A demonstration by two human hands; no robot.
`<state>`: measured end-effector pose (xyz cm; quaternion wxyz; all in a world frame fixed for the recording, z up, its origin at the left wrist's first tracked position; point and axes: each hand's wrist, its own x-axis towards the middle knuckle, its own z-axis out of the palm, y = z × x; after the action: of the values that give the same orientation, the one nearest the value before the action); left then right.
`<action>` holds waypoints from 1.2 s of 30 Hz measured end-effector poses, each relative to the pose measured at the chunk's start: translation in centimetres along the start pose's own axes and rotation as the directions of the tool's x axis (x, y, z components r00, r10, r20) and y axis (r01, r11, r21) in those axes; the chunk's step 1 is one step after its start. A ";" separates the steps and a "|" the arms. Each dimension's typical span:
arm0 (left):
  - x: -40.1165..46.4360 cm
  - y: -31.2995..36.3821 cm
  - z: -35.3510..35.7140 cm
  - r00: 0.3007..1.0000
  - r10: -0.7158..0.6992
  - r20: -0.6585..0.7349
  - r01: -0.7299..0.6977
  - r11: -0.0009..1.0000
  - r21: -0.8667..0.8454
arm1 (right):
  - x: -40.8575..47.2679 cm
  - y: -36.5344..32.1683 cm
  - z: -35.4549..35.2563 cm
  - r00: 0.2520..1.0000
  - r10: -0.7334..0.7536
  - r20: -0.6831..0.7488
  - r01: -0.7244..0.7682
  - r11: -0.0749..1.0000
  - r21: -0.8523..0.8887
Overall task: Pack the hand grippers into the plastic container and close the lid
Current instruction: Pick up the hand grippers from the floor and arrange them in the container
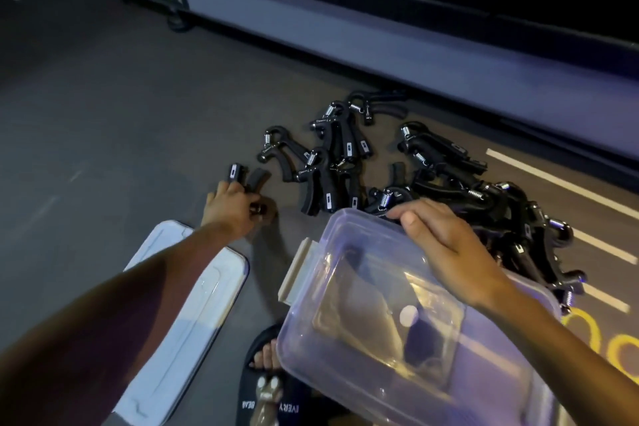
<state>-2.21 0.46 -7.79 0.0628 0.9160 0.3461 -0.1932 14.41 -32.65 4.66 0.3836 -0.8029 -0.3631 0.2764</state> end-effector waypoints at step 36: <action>-13.3 11.1 -2.2 0.963 0.181 -0.199 -0.267 0.560 -0.784 | -6.2 7.7 10.7 0.840 0.503 0.203 -0.540 0.809 0.233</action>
<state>-3.32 -15.43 -0.68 0.4769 0.8327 0.2789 0.0377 5.95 -36.57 -6.52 0.3780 -0.7888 -0.1098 0.4720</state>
